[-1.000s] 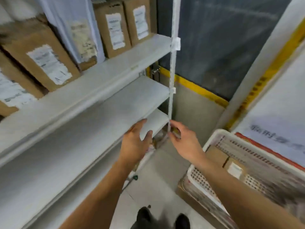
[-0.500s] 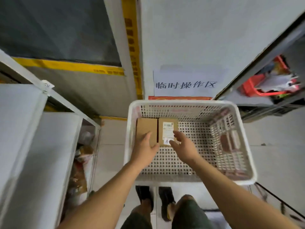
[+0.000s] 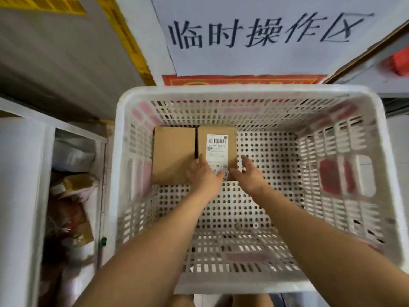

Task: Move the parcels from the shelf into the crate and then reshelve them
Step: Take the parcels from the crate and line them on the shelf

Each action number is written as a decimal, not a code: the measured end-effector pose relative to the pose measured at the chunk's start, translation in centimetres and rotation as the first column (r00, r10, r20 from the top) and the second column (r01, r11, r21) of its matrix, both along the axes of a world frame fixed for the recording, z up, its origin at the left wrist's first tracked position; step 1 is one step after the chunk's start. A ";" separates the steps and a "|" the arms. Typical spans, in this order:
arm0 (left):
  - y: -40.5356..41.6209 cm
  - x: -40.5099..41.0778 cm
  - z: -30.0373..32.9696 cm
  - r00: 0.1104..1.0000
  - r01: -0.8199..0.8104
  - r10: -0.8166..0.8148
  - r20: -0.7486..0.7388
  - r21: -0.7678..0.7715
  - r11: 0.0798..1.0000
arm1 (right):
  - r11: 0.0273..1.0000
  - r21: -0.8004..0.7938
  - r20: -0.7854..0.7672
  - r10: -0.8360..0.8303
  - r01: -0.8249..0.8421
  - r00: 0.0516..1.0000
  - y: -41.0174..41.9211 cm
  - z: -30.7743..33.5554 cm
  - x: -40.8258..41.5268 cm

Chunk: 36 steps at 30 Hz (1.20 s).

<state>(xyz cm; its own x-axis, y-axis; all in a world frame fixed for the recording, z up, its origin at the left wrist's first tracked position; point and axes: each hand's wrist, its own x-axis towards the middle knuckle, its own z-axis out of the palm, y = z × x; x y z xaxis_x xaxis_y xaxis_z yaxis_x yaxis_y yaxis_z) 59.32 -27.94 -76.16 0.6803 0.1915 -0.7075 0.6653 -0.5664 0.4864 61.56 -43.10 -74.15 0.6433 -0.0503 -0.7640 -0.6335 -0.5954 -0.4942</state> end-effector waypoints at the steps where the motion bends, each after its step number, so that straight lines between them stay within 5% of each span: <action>1: -0.5 0.2 0.0 1.000 -0.003 0.003 -0.010 0.022 1.000 | 0.997 0.070 -0.030 -0.037 0.039 0.999 -0.1 -0.7 0.1; 7: -0.4 0.3 0.5 0.987 -0.119 0.122 -0.102 0.037 0.992 | 0.909 0.280 -0.164 -0.272 0.309 0.948 -0.3 -2.0 0.5; 16: 1.0 -3.4 10.8 0.980 -0.179 0.194 0.048 -0.219 0.959 | 0.925 0.280 -0.127 -0.231 0.259 0.965 -1.6 10.9 -2.8; 22: 5.7 -6.6 22.4 0.901 -0.328 0.404 0.155 -0.367 0.871 | 0.947 0.313 0.142 -0.127 0.077 0.982 1.7 22.8 -4.9; 28: 13.2 -10.2 34.9 0.756 -0.400 0.569 0.324 -0.460 0.793 | 0.869 0.477 0.286 -0.016 -0.128 0.958 8.7 33.2 -5.2; 36: 20.4 -22.1 48.8 0.426 -0.536 0.618 0.661 -0.366 0.761 | 0.657 0.497 0.622 0.185 -0.567 0.761 19.5 46.6 -10.3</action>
